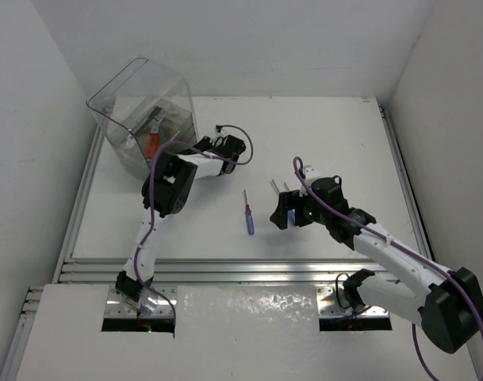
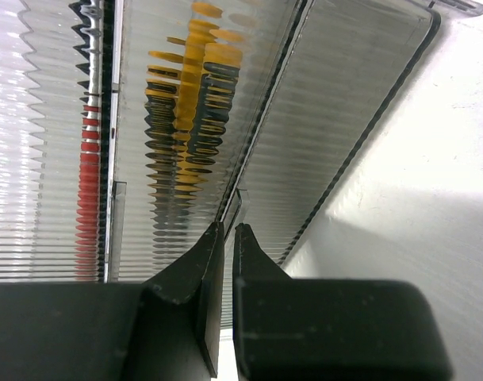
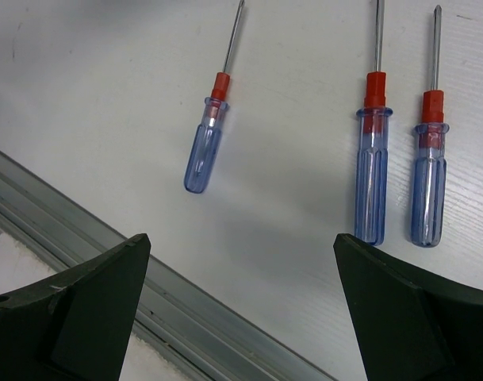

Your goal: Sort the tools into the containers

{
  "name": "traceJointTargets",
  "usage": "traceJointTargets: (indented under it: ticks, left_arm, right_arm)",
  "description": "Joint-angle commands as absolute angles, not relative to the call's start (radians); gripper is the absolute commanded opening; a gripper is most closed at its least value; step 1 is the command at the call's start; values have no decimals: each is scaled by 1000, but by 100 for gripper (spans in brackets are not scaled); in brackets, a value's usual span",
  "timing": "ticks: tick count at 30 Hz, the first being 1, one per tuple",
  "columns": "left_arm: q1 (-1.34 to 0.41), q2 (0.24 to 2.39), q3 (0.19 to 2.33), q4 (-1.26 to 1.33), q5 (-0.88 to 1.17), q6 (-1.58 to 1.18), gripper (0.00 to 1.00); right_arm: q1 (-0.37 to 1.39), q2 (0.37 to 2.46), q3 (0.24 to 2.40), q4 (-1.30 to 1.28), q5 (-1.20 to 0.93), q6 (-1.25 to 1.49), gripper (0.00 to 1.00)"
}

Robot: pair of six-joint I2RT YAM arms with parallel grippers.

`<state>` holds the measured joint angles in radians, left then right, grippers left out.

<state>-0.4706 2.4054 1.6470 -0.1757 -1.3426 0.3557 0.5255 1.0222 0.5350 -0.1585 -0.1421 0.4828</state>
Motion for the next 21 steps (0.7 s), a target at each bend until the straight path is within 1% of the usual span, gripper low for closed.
traceJointTargets:
  ticks: [1, 10, 19, 21]
  left_arm:
    - [-497, 2355, 1641, -153, -1307, 269, 0]
    - [-561, 2341, 1661, -255, -1307, 161, 0]
    - [-686, 2269, 1689, -431, -1313, 20, 0]
    - [-693, 2273, 1709, -487, -1304, -55, 0]
  right_arm:
    - [522, 999, 534, -120, -150, 488, 99]
    - [522, 999, 537, -121, -150, 485, 99]
    - [520, 994, 538, -127, -141, 485, 99]
    - [520, 997, 538, -129, -143, 483, 99]
